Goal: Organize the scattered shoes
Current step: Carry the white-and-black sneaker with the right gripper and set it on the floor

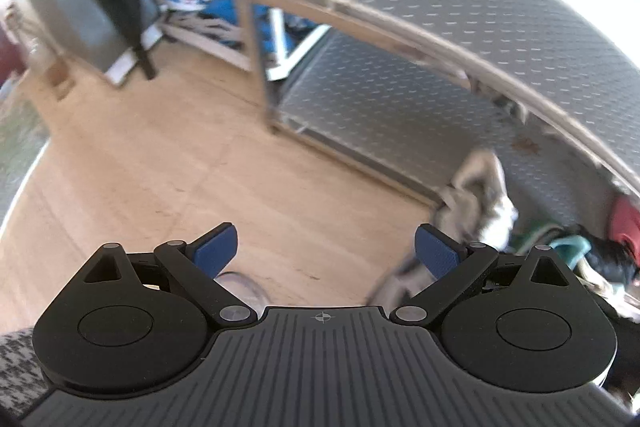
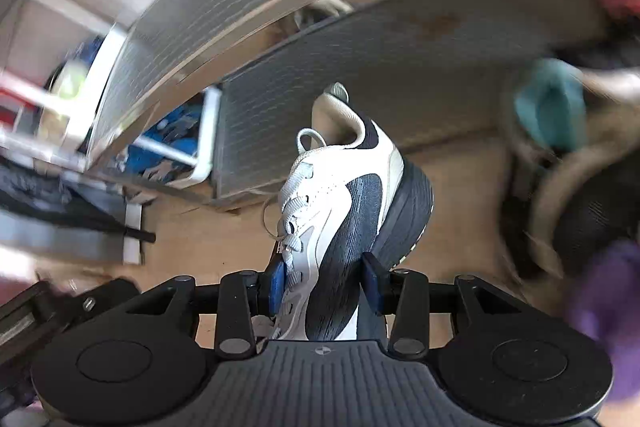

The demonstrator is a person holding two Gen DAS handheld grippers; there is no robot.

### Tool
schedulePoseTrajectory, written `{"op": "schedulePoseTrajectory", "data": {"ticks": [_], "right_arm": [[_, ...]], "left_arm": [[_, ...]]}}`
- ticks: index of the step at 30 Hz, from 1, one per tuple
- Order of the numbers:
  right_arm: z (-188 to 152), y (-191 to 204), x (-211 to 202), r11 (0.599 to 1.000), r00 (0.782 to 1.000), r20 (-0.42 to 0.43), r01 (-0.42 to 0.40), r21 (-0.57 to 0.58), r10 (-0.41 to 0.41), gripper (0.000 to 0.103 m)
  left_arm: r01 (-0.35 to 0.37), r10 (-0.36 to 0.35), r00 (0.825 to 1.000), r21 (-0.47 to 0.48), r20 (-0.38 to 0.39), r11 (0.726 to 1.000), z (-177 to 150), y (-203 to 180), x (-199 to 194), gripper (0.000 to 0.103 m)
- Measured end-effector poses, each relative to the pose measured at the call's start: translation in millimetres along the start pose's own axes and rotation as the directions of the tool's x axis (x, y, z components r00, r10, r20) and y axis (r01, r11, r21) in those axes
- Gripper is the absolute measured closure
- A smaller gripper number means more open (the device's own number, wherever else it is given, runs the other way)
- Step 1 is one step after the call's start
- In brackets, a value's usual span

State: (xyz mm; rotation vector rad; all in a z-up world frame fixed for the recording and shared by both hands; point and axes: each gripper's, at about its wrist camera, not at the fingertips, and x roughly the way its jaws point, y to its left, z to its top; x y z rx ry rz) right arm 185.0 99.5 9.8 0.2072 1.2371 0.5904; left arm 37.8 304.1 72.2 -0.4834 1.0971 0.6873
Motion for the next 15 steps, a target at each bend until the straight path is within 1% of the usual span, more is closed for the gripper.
{"op": "schedulePoseTrajectory", "data": {"ticks": [1, 2, 4, 6, 9, 11, 12, 14, 15], "right_arm": [[1, 5, 19, 1.0, 0.999, -0.046, 0.003, -0.021, -0.004, 0.057], [-3, 8, 33, 0.999, 0.995, -0.095, 0.035, -0.01, -0.035, 0.054], [-7, -5, 38, 0.999, 0.993, -0.109, 0.044, 0.011, -0.042, 0.05], [-14, -14, 34, 0.999, 0.991, -0.125, 0.049, 0.014, -0.047, 0.049], [-21, -31, 11, 0.998, 0.986, -0.155, 0.052, -0.028, -0.056, 0.049], [-27, -49, -16, 0.997, 0.982, -0.173, 0.069, -0.045, -0.076, 0.048], [-29, -51, -19, 0.996, 0.981, -0.175, 0.071, -0.047, -0.078, 0.047], [-36, -67, -44, 0.996, 0.982, -0.174, 0.069, -0.055, -0.078, 0.04], [-39, -69, -49, 0.996, 0.982, -0.169, 0.069, -0.059, -0.078, 0.038]], "left_arm": [[-0.004, 0.004, 1.0, -0.011, -0.015, 1.0, 0, 4, 5, 0.005], [-0.006, 0.005, 1.0, -0.017, -0.021, 1.0, 0, 6, 8, 0.005], [-0.011, 0.011, 1.0, -0.008, -0.025, 1.0, -2, 6, 13, 0.005], [-0.016, 0.017, 0.999, 0.022, -0.029, 1.0, -4, 3, 19, 0.005], [-0.007, 0.01, 0.998, 0.057, -0.058, 0.998, -12, -1, 35, 0.005], [0.026, -0.018, 0.995, 0.084, -0.096, 0.996, -17, -5, 48, 0.007], [0.045, -0.033, 0.992, 0.098, -0.118, 0.994, -20, -9, 53, 0.01], [0.093, -0.067, 0.981, 0.139, -0.184, 0.986, -30, -21, 69, 0.012], [0.118, -0.082, 0.973, 0.162, -0.217, 0.98, -35, -29, 78, 0.013]]}}
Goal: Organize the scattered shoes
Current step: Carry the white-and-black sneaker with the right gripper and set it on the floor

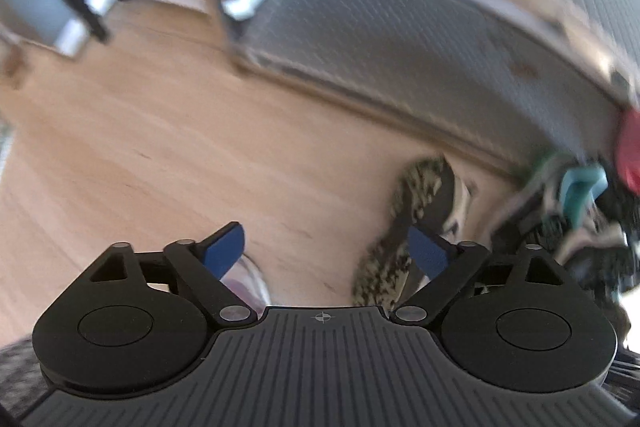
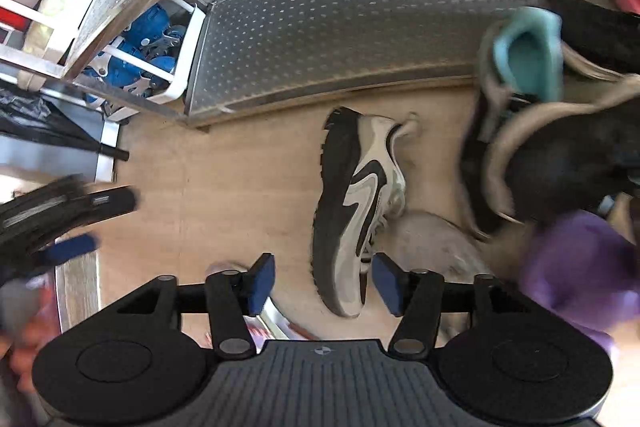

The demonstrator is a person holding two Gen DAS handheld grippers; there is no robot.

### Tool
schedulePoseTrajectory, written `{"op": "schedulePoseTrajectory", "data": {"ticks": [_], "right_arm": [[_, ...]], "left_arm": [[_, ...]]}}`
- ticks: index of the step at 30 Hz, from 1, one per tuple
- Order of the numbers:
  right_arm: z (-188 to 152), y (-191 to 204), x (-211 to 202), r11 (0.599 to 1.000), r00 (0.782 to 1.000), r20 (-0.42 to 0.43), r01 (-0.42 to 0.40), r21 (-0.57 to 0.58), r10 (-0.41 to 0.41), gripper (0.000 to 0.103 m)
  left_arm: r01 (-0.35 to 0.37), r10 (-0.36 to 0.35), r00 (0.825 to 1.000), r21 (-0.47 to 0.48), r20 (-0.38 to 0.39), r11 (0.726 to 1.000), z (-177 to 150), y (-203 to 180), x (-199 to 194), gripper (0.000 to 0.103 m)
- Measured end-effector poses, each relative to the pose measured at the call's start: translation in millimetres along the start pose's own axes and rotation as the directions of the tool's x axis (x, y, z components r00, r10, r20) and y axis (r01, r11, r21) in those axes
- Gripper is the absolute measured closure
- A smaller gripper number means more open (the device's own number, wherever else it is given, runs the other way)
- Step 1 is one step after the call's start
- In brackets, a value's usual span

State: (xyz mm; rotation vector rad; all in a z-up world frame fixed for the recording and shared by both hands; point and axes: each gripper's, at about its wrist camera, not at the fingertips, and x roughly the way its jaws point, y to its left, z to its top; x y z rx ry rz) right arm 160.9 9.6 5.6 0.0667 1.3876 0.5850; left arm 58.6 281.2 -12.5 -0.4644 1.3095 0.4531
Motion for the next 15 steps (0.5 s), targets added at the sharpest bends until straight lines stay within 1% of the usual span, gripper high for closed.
{"op": "schedulePoseTrajectory", "data": {"ticks": [1, 2, 3, 4, 5, 6, 8, 10, 13, 14, 15], "right_arm": [[-7, -9, -11, 1.0, 1.0, 0.015, -0.001, -0.008, 0.001, 0.036], [-14, -20, -21, 1.0, 0.999, 0.036, 0.003, -0.018, -0.002, 0.035], [-16, -23, -23, 1.0, 0.999, 0.047, 0.007, -0.02, -0.006, 0.034], [-25, -39, -31, 1.0, 0.996, 0.087, 0.018, -0.002, -0.017, 0.034], [-29, -48, -33, 1.0, 0.995, 0.102, 0.02, 0.018, -0.022, 0.034], [-35, -61, -34, 0.998, 0.993, 0.115, 0.017, 0.063, -0.024, 0.034], [-41, -78, -31, 0.992, 0.995, 0.1, 0.013, 0.123, -0.025, 0.035], [-42, -86, -28, 0.99, 0.997, 0.079, 0.015, 0.14, -0.026, 0.035], [-44, -91, -31, 0.995, 0.995, 0.092, 0.025, 0.094, -0.034, 0.035], [-43, -93, -31, 0.995, 0.995, 0.095, 0.028, 0.096, -0.037, 0.035], [-43, -95, -32, 0.995, 0.994, 0.097, 0.03, 0.099, -0.04, 0.035]], "left_arm": [[0.02, -0.019, 0.999, 0.036, -0.026, 0.999, -1, -12, 10, 0.013], [0.037, -0.034, 0.999, 0.063, -0.037, 0.997, -2, -21, 16, 0.014], [0.056, -0.052, 0.998, 0.092, -0.043, 0.994, -4, -29, 20, 0.016], [0.088, -0.081, 0.995, 0.142, -0.056, 0.986, -7, -45, 28, 0.018], [0.114, -0.102, 0.992, 0.182, -0.072, 0.977, -9, -60, 37, 0.019], [0.126, -0.109, 0.99, 0.205, -0.091, 0.971, -11, -70, 47, 0.022], [0.129, -0.1, 0.986, 0.23, -0.132, 0.965, -15, -87, 70, 0.028], [0.137, -0.095, 0.978, 0.231, -0.184, 0.963, -18, -98, 95, 0.039], [0.187, -0.124, 0.959, 0.24, -0.254, 0.953, -25, -108, 127, 0.041], [0.192, -0.121, 0.956, 0.26, -0.267, 0.946, -27, -111, 136, 0.04], [0.183, -0.104, 0.957, 0.284, -0.271, 0.941, -29, -114, 144, 0.04]]}}
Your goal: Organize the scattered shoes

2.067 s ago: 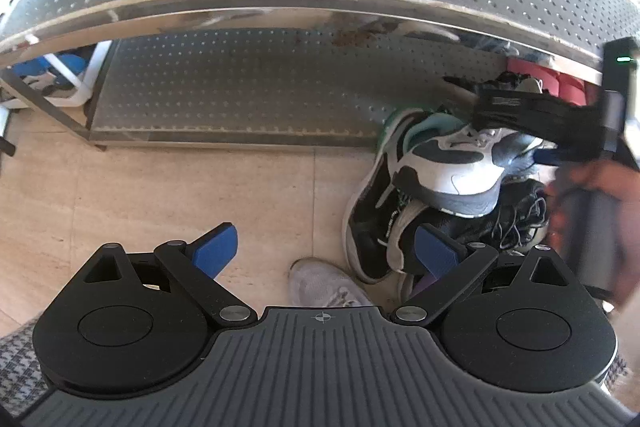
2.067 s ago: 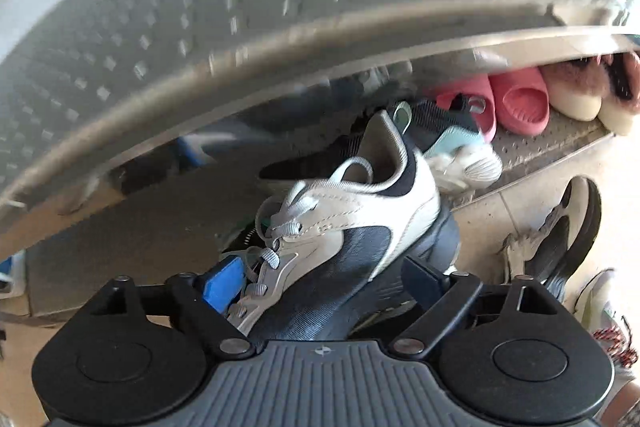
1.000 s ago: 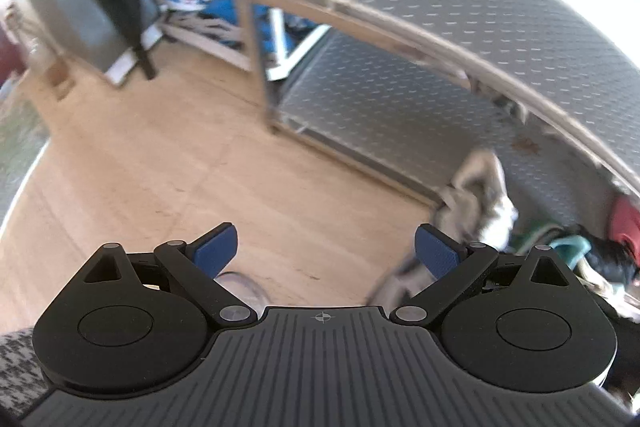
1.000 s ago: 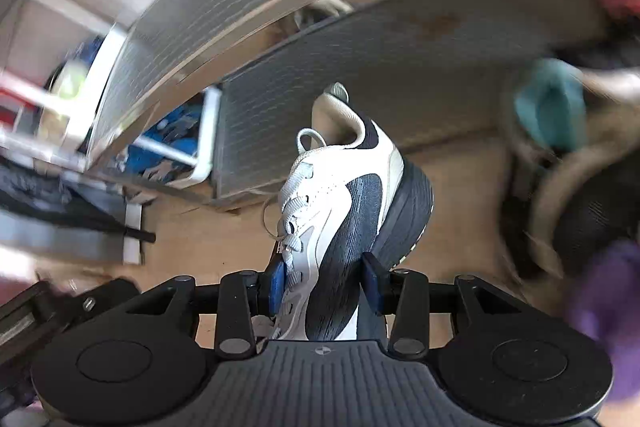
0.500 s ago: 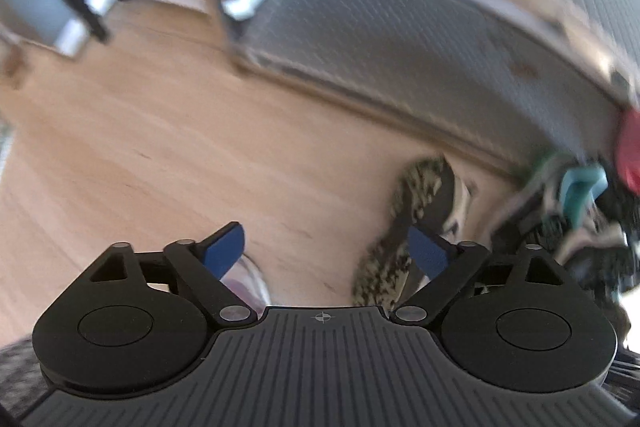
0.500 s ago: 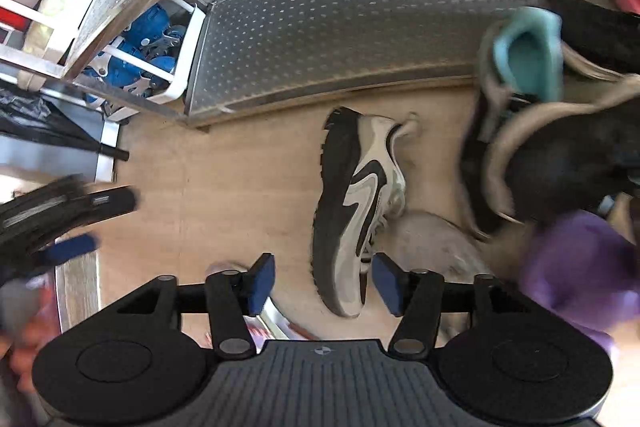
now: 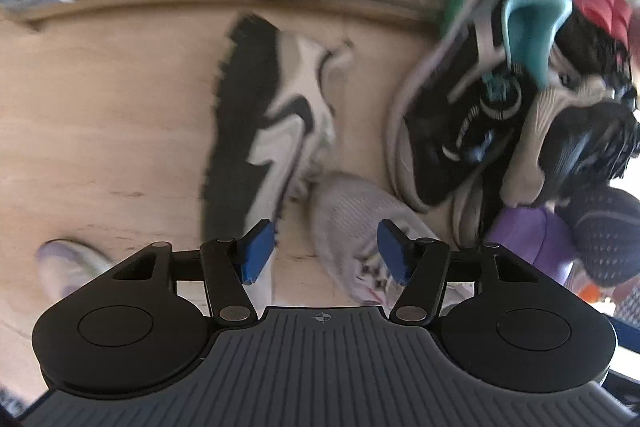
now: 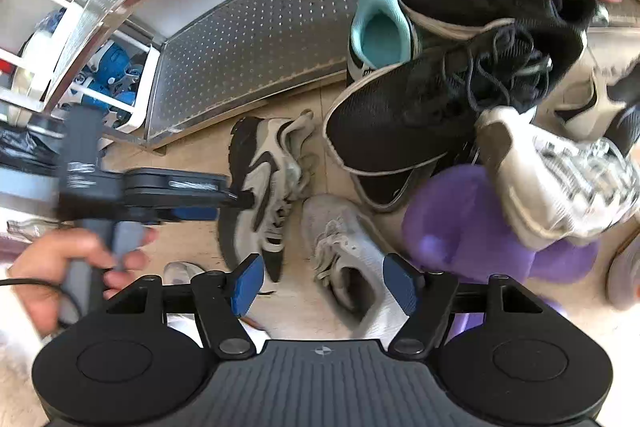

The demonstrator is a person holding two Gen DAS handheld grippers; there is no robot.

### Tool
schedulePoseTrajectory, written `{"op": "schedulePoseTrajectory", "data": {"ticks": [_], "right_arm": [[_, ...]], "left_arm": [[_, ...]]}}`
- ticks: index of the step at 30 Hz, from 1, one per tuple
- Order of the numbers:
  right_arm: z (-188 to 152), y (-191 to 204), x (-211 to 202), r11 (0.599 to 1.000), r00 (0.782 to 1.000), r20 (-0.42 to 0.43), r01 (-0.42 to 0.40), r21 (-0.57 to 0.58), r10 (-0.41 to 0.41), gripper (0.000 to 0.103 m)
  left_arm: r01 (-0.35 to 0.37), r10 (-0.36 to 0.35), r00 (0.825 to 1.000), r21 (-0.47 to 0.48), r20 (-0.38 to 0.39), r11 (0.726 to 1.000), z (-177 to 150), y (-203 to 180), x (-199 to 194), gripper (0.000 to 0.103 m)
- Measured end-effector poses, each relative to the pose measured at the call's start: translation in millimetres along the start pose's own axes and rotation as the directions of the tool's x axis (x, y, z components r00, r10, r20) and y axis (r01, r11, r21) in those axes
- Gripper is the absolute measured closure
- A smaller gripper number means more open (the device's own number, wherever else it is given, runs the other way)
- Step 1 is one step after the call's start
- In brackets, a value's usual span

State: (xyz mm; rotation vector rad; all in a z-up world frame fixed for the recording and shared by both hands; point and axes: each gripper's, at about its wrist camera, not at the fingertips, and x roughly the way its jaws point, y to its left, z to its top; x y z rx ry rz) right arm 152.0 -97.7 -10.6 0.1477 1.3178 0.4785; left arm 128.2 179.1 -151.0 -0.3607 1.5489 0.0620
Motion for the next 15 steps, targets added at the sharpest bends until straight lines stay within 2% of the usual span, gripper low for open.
{"op": "schedulePoseTrajectory", "data": {"ticks": [3, 5, 6, 7, 8, 9, 10, 11, 12, 14, 15], "right_arm": [[2, -7, -2, 1.0, 1.0, 0.006, 0.006, 0.016, -0.006, 0.035], [3, -10, -4, 1.0, 1.0, 0.009, 0.009, 0.022, -0.009, 0.035], [3, -11, -4, 1.0, 1.0, 0.013, 0.014, 0.02, -0.015, 0.035], [4, -11, -5, 1.0, 1.0, 0.016, 0.02, 0.017, -0.02, 0.035], [5, -11, -3, 1.0, 1.0, 0.016, 0.02, 0.019, -0.021, 0.035], [5, -11, -1, 1.0, 1.0, 0.015, 0.021, 0.021, -0.021, 0.035], [5, -11, -1, 1.0, 1.0, 0.014, 0.02, 0.022, -0.02, 0.035], [5, -9, 1, 1.0, 1.0, 0.012, 0.015, 0.02, -0.015, 0.035], [5, -7, 3, 1.0, 1.0, 0.01, 0.009, 0.017, -0.009, 0.035], [5, -4, 5, 1.0, 1.0, 0.006, 0.001, 0.01, -0.001, 0.035], [5, -4, 5, 1.0, 1.0, 0.005, 0.0, 0.01, 0.0, 0.035]], "left_arm": [[-0.065, 0.065, 0.998, 0.041, -0.007, 0.997, -1, 1, 15, 0.045], [-0.078, 0.078, 0.997, 0.008, 0.02, 0.997, 0, 10, 13, 0.057], [-0.122, 0.122, 0.992, 0.007, 0.037, 0.992, 0, 14, 9, 0.07], [-0.204, 0.203, 0.977, 0.008, 0.068, 0.979, -1, 22, 1, 0.072], [-0.276, 0.274, 0.957, 0.005, 0.093, 0.961, -2, 29, -5, 0.068], [-0.364, 0.362, 0.924, -0.009, 0.12, 0.931, -2, 36, -11, 0.048], [-0.475, 0.476, 0.866, -0.042, 0.156, 0.879, -2, 49, -21, 0.037], [-0.503, 0.509, 0.843, -0.08, 0.172, 0.86, -3, 60, -28, 0.034], [-0.494, 0.512, 0.839, -0.139, 0.182, 0.858, -3, 75, -37, 0.03], [-0.31, 0.376, 0.903, -0.29, 0.208, 0.905, -2, 109, -58, 0.027], [-0.251, 0.334, 0.916, -0.332, 0.222, 0.909, -1, 119, -62, 0.025]]}}
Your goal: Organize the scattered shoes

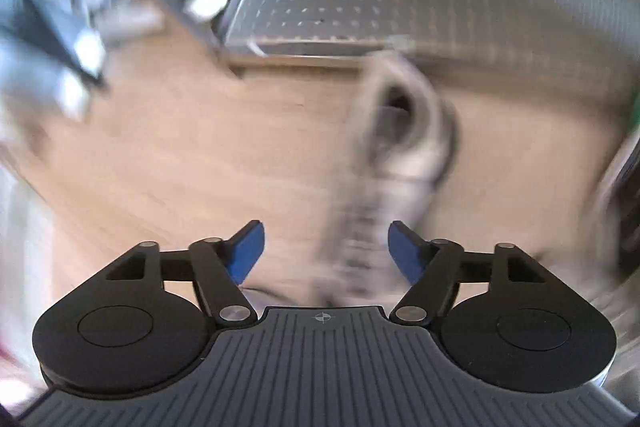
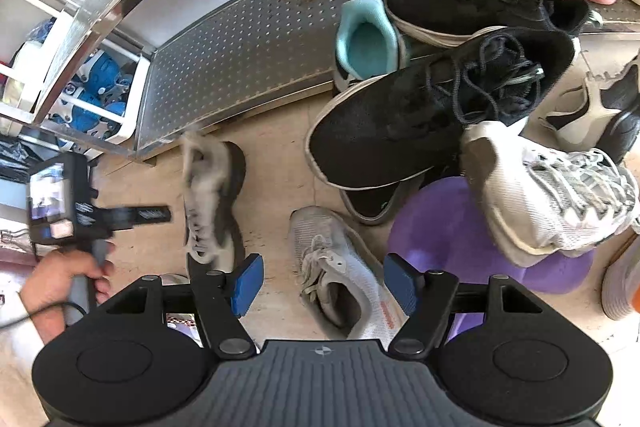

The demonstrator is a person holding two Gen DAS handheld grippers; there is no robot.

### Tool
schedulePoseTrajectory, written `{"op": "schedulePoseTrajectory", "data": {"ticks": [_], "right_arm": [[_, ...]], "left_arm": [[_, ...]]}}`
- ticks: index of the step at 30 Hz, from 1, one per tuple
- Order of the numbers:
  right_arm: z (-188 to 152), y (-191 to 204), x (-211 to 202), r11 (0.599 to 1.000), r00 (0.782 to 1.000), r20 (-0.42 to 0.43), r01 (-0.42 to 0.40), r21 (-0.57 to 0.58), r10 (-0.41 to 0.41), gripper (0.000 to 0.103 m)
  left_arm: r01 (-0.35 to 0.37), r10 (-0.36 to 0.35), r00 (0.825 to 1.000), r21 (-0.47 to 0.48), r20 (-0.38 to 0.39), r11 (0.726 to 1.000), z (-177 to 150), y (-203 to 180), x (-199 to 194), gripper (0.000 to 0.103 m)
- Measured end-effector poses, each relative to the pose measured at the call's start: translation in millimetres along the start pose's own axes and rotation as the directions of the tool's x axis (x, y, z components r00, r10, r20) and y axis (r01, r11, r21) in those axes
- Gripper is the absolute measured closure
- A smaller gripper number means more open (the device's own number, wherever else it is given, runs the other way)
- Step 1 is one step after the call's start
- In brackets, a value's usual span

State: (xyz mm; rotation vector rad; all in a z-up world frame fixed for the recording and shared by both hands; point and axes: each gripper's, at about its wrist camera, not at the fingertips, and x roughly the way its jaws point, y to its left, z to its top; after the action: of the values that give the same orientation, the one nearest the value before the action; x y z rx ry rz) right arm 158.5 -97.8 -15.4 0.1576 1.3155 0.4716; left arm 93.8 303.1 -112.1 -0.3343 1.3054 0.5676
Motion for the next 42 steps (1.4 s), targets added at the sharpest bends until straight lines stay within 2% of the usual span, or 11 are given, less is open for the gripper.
{"op": "schedulePoseTrajectory", "data": {"ticks": [2, 5, 14, 22, 23, 25, 29, 34, 38, 41, 42], "right_arm": [[1, 3, 3, 1.0, 1.0, -0.006, -0.009, -0.001, 0.009, 0.035], [0, 4, 6, 1.0, 1.0, -0.013, -0.009, -0.01, 0.008, 0.035], [-1, -7, 24, 0.999, 0.997, -0.062, 0.046, 0.008, -0.046, 0.034], [-4, -17, 33, 0.995, 0.99, -0.096, 0.101, 0.006, -0.1, 0.033], [-4, -20, 35, 0.994, 0.989, -0.102, 0.112, 0.012, -0.11, 0.033], [-5, -22, 36, 0.993, 0.987, -0.108, 0.12, 0.019, -0.117, 0.033], [-4, -25, 39, 0.991, 0.985, -0.116, 0.131, 0.022, -0.128, 0.033], [-6, -24, 40, 0.99, 0.983, -0.12, 0.139, 0.002, -0.138, 0.031], [-6, -29, 39, 0.99, 0.983, -0.124, 0.141, 0.014, -0.138, 0.031], [-6, -29, 36, 0.99, 0.983, -0.129, 0.136, 0.026, -0.132, 0.028], [-6, -29, 35, 0.991, 0.983, -0.13, 0.134, 0.029, -0.129, 0.026]], "left_arm": [[0.084, -0.083, 0.996, -0.114, 0.011, 0.99, 13, 24, -2, 0.024], [0.084, -0.082, 0.996, -0.099, 0.029, 0.992, 34, 31, 0, 0.029], [0.103, -0.102, 0.995, 0.147, -0.012, 0.984, 64, -28, 39, 0.042], [0.02, 0.008, 0.994, 0.243, -0.111, 0.97, 60, -52, 92, 0.049], [0.009, 0.023, 0.993, 0.267, -0.116, 0.964, 57, -55, 96, 0.051], [0.014, 0.021, 0.992, 0.289, -0.12, 0.957, 57, -57, 98, 0.083], [-0.079, 0.103, 0.994, 0.419, -0.035, 0.905, 67, -57, 94, 0.09], [-0.144, 0.169, 0.985, 0.472, -0.011, 0.87, 74, -39, 99, 0.09], [-0.128, 0.149, 0.988, 0.383, -0.025, 0.915, 79, -29, 96, 0.087], [-0.13, 0.137, 0.991, 0.294, -0.005, 0.947, 82, -24, 86, 0.063], [-0.125, 0.131, 0.991, 0.271, -0.005, 0.954, 84, -22, 80, 0.048]]}}
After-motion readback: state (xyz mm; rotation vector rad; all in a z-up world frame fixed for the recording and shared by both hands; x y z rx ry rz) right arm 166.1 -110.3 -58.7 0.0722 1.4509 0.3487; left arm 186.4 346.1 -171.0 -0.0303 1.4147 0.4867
